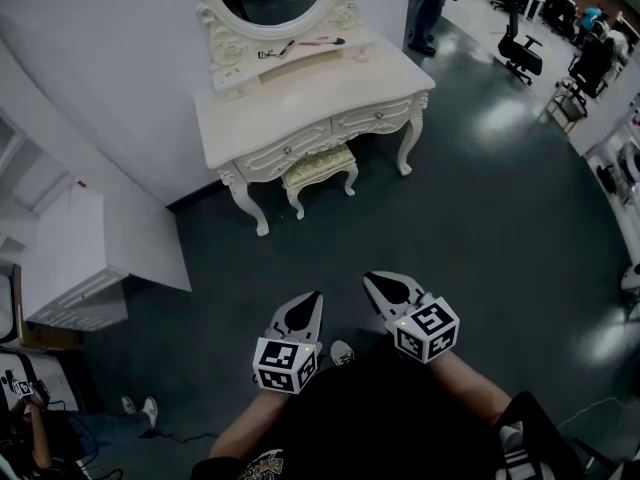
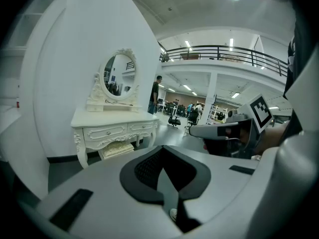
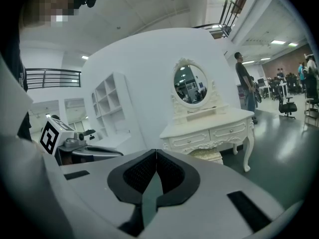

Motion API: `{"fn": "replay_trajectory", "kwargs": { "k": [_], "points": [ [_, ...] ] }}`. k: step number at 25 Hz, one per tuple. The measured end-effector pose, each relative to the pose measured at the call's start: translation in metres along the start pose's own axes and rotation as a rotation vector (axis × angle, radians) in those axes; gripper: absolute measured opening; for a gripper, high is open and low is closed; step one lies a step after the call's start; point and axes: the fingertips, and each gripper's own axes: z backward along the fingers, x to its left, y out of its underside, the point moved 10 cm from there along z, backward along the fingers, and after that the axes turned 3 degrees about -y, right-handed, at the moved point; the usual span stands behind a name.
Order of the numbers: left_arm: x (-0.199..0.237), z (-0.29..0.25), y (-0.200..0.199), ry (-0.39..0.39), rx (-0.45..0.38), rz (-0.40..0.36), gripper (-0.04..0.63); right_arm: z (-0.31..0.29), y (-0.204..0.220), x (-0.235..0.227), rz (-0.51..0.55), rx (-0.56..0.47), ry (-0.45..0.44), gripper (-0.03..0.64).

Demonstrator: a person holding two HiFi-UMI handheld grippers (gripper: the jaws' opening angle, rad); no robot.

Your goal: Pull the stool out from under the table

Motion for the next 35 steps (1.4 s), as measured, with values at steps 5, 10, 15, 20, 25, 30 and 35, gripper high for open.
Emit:
{"fn": "replay_trajectory", "kwargs": {
  "k": [5, 10, 15, 20, 25, 30, 35],
  "points": [
    [0.001, 0.000, 0.001, 0.000, 0.002, 0.009, 0.008, 0.000, 0.000, -0.001, -0.014, -0.001, 0.005, 0.028],
    [0.005, -0.001, 0.002, -0.003, 0.000, 0.014, 0.008, -0.005, -0.001, -0.001, -0.011, 0.000, 0.008, 0.028],
    [0.010, 0.000, 0.002, -0.007, -0.004, 0.023, 0.008, -0.010, -0.004, 0.000, -0.009, 0.005, 0.008, 0.028],
    [0.021, 0.000, -0.004, -0.011, -0.014, 0.026, 0.008, -0.020, -0.010, 0.000, -0.004, 0.010, 0.010, 0.028],
    [0.031, 0.007, -0.005, -0.028, -0.025, 0.021, 0.008, -0.030, -0.014, 0.003, 0.007, 0.005, 0.005, 0.028],
    [0.042, 0.012, -0.009, -0.056, -0.034, 0.030, 0.008, -0.040, -0.023, 0.002, 0.016, -0.001, -0.002, 0.028],
    [0.056, 0.010, -0.017, -0.093, -0.049, 0.032, 0.008, -0.054, -0.033, -0.004, 0.028, -0.003, -0.017, 0.028]
  ]
}}
